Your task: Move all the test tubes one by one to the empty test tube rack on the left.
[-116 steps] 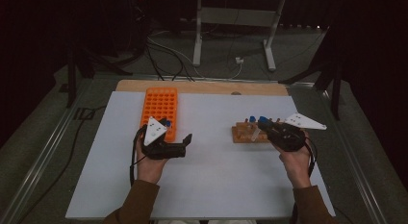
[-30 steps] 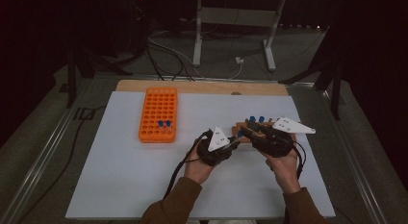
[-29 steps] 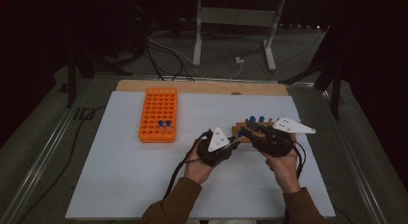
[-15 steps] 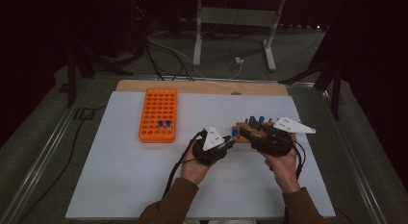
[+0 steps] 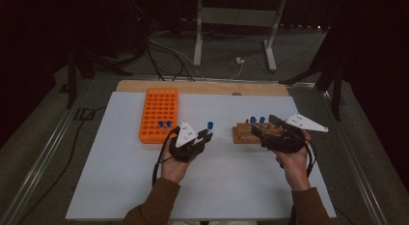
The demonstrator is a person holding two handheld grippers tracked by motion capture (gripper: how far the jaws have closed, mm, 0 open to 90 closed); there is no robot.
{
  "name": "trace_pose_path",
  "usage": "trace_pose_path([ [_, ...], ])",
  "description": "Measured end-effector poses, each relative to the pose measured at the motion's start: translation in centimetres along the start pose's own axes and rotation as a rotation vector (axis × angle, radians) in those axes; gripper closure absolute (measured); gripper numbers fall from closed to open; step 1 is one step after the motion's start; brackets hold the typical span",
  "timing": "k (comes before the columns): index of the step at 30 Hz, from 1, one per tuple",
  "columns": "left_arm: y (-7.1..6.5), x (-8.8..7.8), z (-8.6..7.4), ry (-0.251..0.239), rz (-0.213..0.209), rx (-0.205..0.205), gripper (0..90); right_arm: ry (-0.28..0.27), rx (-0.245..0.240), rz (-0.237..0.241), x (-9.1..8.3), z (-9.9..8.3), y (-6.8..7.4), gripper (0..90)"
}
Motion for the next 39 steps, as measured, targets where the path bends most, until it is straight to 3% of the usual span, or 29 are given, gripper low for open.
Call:
trace_pose_path([
  [4, 1.2, -1.2, -0.5, -0.003, 0.027, -0.016, 78.3, 0.018, -0.024, -0.026, -0.1, 0.0, -0.3, 2.4],
  [13, 3.5, -3.3, -1.1, -0.014, 0.081, -0.033, 78.1, 0.017, -0.041, -0.038, -0.6, 0.1, -0.7, 0.0],
  [22, 6.0, -5.2, -2.0, -0.046, 0.148, -0.086, 77.8, 0.007, -0.038, -0.046, -1.3, 0.3, -1.2, 0.0],
  [32, 8.4, -7.0, -2.9, -0.05, 0.244, -0.115, 77.9, 0.004, -0.036, -0.033, -1.3, 0.3, -1.2, 0.0],
  [39, 10.0, -6.8, -3.7, -0.027, 0.338, -0.133, 77.9, 0.005, -0.036, -0.03, -1.3, 0.2, -1.2, 0.0],
])
Point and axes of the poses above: each handheld gripper's, and its own axes: x roughly forward along the jaws, z roughly out of its top, y roughly to its left, the point moved 1 cm from there along x, roughly forward along the jaws, and after that the axes turned 9 degrees about z, right-handed, at the moved point
